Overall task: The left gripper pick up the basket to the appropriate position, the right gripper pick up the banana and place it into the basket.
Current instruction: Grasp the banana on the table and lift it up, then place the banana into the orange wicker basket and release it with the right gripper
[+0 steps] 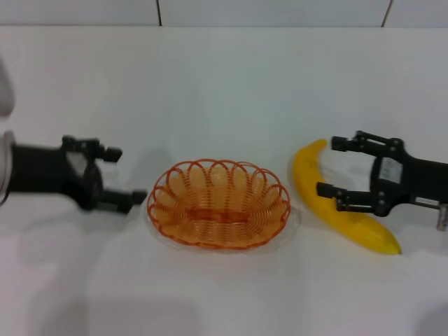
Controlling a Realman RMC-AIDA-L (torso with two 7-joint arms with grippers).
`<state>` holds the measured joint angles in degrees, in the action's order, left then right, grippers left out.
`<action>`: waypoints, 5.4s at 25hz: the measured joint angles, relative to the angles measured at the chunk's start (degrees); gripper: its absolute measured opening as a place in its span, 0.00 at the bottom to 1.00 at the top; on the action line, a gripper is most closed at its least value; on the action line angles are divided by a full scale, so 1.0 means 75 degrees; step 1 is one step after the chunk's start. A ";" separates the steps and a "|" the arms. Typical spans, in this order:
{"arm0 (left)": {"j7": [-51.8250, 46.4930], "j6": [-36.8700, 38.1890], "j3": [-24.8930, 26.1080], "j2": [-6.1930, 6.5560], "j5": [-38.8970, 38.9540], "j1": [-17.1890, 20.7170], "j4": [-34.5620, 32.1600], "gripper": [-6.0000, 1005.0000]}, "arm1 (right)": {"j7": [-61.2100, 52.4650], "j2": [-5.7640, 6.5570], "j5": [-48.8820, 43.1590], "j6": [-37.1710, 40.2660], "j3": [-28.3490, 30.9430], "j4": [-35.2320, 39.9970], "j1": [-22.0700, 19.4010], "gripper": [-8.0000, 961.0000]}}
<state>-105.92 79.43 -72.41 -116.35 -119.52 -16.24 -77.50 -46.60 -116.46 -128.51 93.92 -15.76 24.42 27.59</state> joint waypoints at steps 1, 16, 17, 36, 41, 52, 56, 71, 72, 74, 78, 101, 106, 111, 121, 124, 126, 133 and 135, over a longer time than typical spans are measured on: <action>0.0559 0.0040 0.0008 0.0006 0.0264 0.0243 0.0041 0.82 | -0.0009 0.0004 0.0001 0.0001 0.0087 0.0049 -0.0065 0.90; 0.4863 0.1045 0.2630 0.0122 0.1799 0.0695 0.3556 0.90 | -0.0819 0.0001 -0.0002 0.0185 0.0484 0.0603 -0.0332 0.90; 0.4903 0.1078 0.2655 0.0141 0.1798 0.0633 0.3643 0.90 | -0.0991 -0.0006 -0.0003 0.0287 0.0481 0.0783 -0.0318 0.90; 0.5060 0.1136 0.2693 0.0147 0.1868 0.0113 0.3921 0.90 | -0.9179 -0.0022 -0.1247 0.1091 -0.4449 0.5792 0.1475 0.90; 0.5061 0.1140 0.2632 0.0105 0.1828 -0.0171 0.3968 0.90 | -0.9865 -0.0061 -0.1780 0.0745 -0.5166 0.5515 0.1619 0.90; 0.5099 0.1139 0.2603 0.0093 0.1794 -0.0213 0.4016 0.90 | -1.0128 -0.0052 -0.1795 -0.0359 -0.5849 0.4188 0.1677 0.91; 0.5106 0.1140 0.2599 0.0092 0.1747 -0.0213 0.4017 0.90 | -1.0135 -0.0048 -0.1792 -0.0432 -0.5860 0.3913 0.1692 0.91; 0.5122 0.1210 0.2600 0.0080 0.1748 -0.0237 0.4017 0.90 | -1.0614 -0.0026 -0.1962 -0.0850 -0.5876 0.3349 0.1805 0.90; 0.5124 0.1210 0.2599 0.0080 0.1753 -0.0240 0.4017 0.90 | -1.0617 -0.0028 -0.1974 -0.0906 -0.5881 0.3253 0.1818 0.90; 0.5131 0.1210 0.2600 0.0074 0.1768 -0.0246 0.4017 0.90 | -1.0614 -0.0021 -0.1987 -0.1041 -0.5887 0.2991 0.1877 0.90; 0.5134 0.1220 0.2599 0.0069 0.1801 -0.0248 0.4017 0.90 | -1.0586 -0.0012 -0.2059 -0.1137 -0.5896 0.2703 0.1986 0.90; 0.5135 0.1432 0.2663 0.0068 0.1818 -0.0311 0.4017 0.90 | -1.0744 -0.0021 -0.2176 -0.1160 -0.6079 0.2723 0.1970 0.53; 0.5135 0.1468 0.2666 0.0073 0.1816 -0.0302 0.4017 0.90 | -1.0806 0.0015 -0.2180 -0.0816 -0.5966 0.3312 0.1951 0.52; 0.5135 0.1650 0.2692 0.0117 0.1828 -0.0245 0.3994 0.90 | -1.1011 0.0020 -0.2180 -0.0105 -0.5732 0.4613 0.1901 0.53; 0.5148 0.1930 0.2693 0.0149 0.1850 -0.0236 0.3936 0.90 | -1.0997 -0.0015 -0.1908 0.0593 -0.5294 0.6160 0.1891 0.54; 0.5148 0.1930 0.2693 0.0150 0.1851 -0.0236 0.3934 0.90 | -1.0970 -0.0013 -0.1811 0.0634 -0.5285 0.6159 0.1882 0.55; 0.5148 0.1930 0.2693 0.0151 0.1852 -0.0236 0.3934 0.90 | -1.0956 -0.0012 -0.1791 0.0661 -0.5281 0.6159 0.1878 0.55; 0.5147 0.1927 0.2694 0.0147 0.1851 -0.0236 0.3934 0.90 | -1.0949 -0.0011 -0.1785 0.0673 -0.5280 0.6168 0.1879 0.56; 0.5147 0.1925 0.2694 0.0145 0.1839 -0.0236 0.3939 0.90 | -1.0948 -0.0011 -0.1783 0.0673 -0.5281 0.6170 0.1881 0.56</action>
<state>-67.32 93.87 -52.20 -115.26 -105.73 -18.01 -47.95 -128.70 -116.54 -141.88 98.96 -55.37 70.69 41.70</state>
